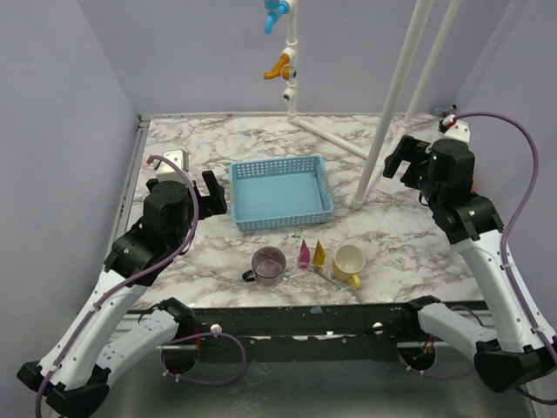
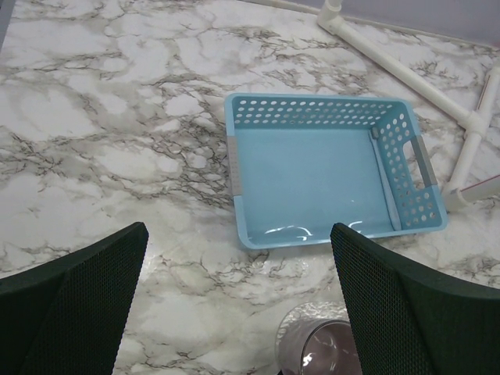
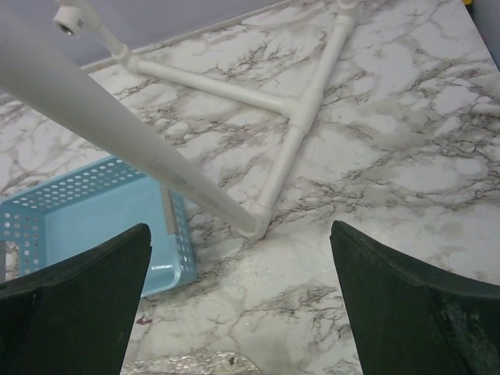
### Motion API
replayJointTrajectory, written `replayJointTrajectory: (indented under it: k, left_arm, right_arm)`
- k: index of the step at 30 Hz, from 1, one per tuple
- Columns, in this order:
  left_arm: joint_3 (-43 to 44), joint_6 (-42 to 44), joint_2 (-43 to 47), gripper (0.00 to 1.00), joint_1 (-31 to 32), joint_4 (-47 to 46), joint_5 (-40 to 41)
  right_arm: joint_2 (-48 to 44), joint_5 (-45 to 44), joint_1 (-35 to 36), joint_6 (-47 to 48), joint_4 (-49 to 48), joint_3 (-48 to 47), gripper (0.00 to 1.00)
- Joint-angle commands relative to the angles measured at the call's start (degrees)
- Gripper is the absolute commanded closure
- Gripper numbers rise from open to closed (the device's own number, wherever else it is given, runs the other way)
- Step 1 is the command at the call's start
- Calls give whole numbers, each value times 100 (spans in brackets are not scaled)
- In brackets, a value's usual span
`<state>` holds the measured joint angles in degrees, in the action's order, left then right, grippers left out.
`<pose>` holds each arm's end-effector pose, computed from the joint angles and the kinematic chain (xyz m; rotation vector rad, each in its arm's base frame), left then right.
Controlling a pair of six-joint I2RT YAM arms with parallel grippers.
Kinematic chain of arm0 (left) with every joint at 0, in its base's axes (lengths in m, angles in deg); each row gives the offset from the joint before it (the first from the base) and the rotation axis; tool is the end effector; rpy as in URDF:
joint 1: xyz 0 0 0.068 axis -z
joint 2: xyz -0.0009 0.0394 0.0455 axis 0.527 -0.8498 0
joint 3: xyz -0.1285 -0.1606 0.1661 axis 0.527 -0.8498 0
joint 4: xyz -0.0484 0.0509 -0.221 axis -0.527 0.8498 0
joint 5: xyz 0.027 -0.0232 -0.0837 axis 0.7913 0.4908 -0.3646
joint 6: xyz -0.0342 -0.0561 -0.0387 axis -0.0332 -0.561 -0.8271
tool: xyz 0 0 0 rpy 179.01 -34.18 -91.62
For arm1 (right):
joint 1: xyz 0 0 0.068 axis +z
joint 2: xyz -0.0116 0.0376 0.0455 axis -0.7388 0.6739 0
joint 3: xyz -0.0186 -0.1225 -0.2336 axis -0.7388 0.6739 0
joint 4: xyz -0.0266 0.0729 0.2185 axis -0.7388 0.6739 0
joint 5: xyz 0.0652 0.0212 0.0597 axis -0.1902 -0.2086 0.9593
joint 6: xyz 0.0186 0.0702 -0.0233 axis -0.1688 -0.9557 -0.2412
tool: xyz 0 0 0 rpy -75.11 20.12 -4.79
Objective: Prepare toiletry sets of a toothbrush and toothpaste on the tray
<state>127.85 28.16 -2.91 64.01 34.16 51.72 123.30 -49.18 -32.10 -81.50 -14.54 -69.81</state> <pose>0.1400 -0.0566 0.3573 -0.1272 1.9001 -0.2420 0.2013 0.0353 0.3769 0.2947 1.9238 0.1149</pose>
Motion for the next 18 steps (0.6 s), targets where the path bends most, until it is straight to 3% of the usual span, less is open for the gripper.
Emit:
replayJointTrajectory:
  k: [1, 18]
  left_arm:
    - [-240, 138, 172, 1, -65, -308, -141]
    - [-520, 176, 383, 1, -75, -450, -118]
  right_arm:
    - [-100, 91, -17, -82, 100, -215, 0]
    - [-319, -353, -23, -323, 205, -200, 0]
